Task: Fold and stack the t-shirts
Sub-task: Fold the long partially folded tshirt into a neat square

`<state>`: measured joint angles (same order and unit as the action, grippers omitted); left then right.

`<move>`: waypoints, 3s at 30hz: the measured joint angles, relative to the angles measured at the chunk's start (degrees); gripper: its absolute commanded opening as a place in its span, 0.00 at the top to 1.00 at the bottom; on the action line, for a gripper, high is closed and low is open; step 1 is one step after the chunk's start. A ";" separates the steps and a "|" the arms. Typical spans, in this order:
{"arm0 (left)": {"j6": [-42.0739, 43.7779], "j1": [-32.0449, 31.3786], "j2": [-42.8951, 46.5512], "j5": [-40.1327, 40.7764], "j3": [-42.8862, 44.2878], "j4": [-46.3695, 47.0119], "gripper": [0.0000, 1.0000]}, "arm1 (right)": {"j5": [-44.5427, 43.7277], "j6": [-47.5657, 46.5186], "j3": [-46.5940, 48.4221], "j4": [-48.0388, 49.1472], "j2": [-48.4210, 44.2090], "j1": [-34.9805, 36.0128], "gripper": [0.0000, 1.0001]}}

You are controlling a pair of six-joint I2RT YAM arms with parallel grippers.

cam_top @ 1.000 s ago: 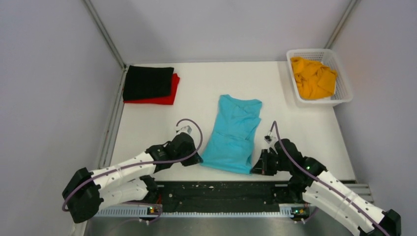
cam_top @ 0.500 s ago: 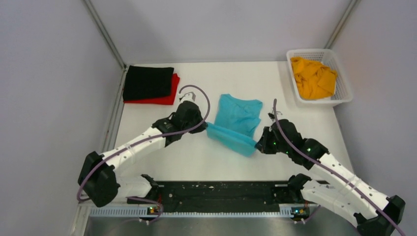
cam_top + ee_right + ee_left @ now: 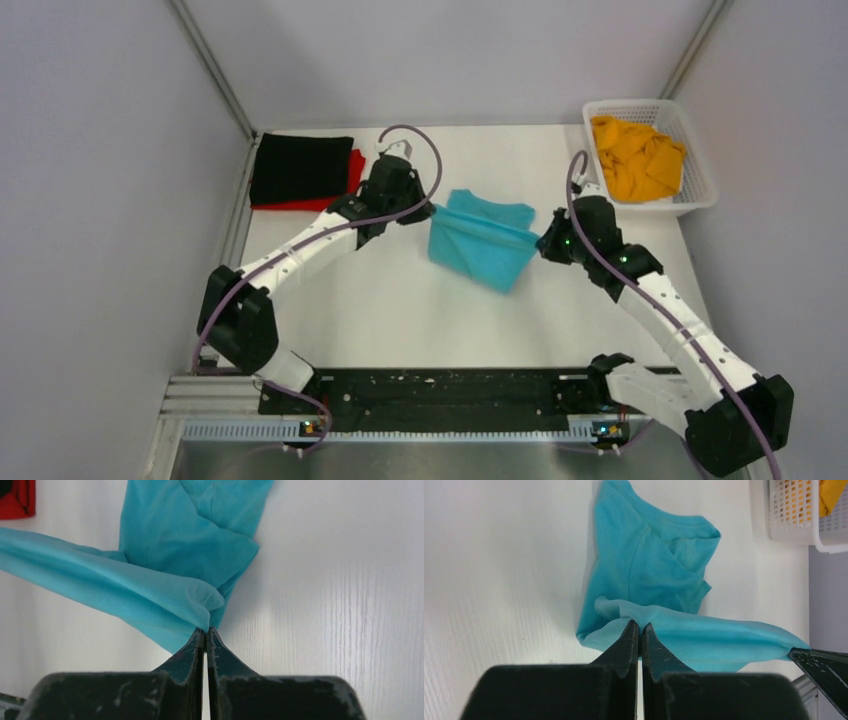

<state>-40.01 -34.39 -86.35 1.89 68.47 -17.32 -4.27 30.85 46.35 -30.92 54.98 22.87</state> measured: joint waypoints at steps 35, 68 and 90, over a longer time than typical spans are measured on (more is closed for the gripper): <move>6.84 7.69 -43.45 -3.72 41.94 -3.93 0.01 | 9.11 -2.19 16.83 18.58 43.63 -19.02 0.19; 0.63 8.57 -58.84 -28.04 54.49 3.45 0.01 | 34.18 -0.26 20.26 36.98 57.44 -16.98 0.01; 1.60 7.48 -15.19 -23.19 10.56 5.22 0.01 | 25.07 -9.60 9.25 27.80 25.64 -17.44 0.01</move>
<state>-38.41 -26.92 -101.54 -21.30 79.02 -12.10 20.80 21.26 55.59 -3.11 80.62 5.43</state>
